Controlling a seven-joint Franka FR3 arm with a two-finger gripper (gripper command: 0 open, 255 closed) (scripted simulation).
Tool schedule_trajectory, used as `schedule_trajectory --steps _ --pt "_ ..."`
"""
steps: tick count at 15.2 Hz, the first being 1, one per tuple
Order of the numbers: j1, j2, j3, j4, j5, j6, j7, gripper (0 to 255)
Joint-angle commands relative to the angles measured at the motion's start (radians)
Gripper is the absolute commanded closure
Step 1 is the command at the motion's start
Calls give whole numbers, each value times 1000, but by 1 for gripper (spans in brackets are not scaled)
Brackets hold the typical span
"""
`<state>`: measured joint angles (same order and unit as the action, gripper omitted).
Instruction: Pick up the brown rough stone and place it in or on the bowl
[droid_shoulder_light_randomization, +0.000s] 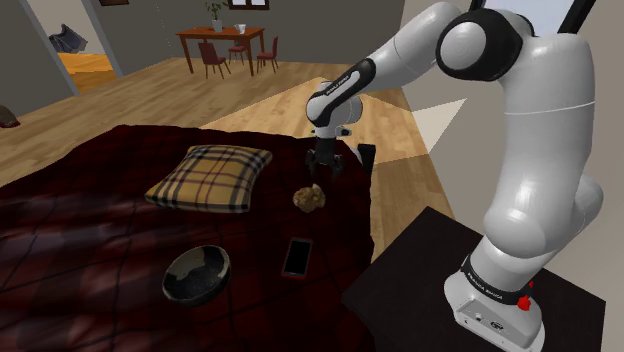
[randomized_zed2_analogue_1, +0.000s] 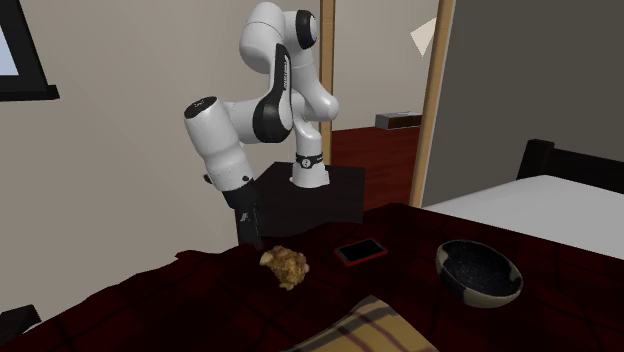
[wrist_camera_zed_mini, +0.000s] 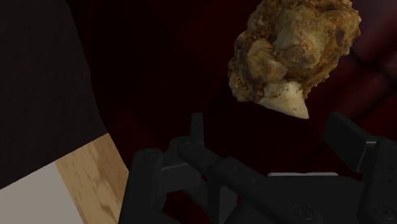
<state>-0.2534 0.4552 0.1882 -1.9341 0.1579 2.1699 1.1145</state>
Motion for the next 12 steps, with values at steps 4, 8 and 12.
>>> schedule_trajectory --steps 4,8,12 --pt "-4 44 3 7 31 9 17 0" --pt "1 61 4 -6 32 39 17 0" --pt "1 61 4 -6 32 39 17 0"
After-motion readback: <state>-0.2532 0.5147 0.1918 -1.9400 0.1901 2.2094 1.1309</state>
